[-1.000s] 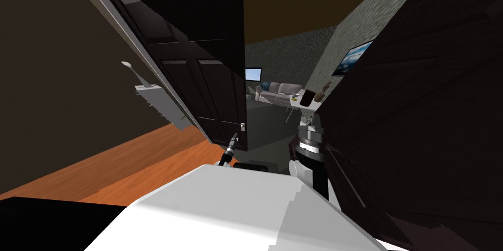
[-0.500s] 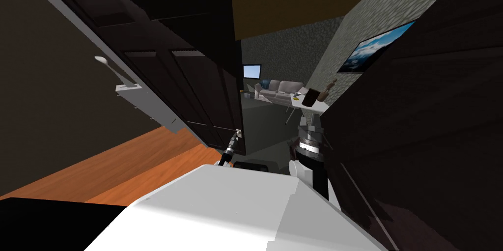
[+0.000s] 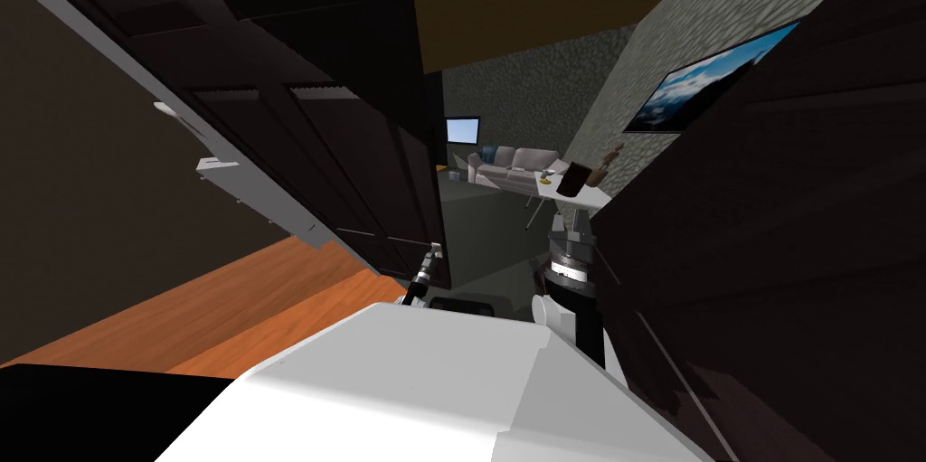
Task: Push the door open
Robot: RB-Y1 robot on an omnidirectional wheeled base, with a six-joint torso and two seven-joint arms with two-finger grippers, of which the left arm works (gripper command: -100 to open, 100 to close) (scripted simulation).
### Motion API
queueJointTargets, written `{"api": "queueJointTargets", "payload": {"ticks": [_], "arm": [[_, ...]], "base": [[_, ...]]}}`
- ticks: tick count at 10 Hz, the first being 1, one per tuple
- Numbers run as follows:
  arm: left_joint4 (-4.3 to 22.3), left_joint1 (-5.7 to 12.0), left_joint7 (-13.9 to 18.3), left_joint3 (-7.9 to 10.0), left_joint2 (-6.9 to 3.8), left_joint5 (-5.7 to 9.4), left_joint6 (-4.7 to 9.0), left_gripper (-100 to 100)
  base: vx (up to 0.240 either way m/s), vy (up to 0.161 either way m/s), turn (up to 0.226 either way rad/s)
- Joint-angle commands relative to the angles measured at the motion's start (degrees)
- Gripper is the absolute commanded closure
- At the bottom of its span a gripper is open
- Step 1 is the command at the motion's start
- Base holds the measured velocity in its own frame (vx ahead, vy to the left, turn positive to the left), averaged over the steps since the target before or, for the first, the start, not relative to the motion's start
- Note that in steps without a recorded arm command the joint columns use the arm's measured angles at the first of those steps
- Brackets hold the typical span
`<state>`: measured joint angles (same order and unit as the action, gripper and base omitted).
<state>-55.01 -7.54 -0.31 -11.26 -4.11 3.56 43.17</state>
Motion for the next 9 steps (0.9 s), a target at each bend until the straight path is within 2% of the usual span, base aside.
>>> {"api": "queueJointTargets", "payload": {"ticks": [1,4,9], "arm": [[-0.02,-0.04,0.02,0.0,0.0,0.01,0.04,100],[-0.02,-0.04,0.02,0.0,0.0,0.01,0.04,100],[0.66,0.42,-0.79,2.75,-0.85,1.14,-0.25,100]], "base": [[-0.019,0.007,-0.006],[-0.006,0.001,0.001],[0.165,-0.057,0.039]]}}
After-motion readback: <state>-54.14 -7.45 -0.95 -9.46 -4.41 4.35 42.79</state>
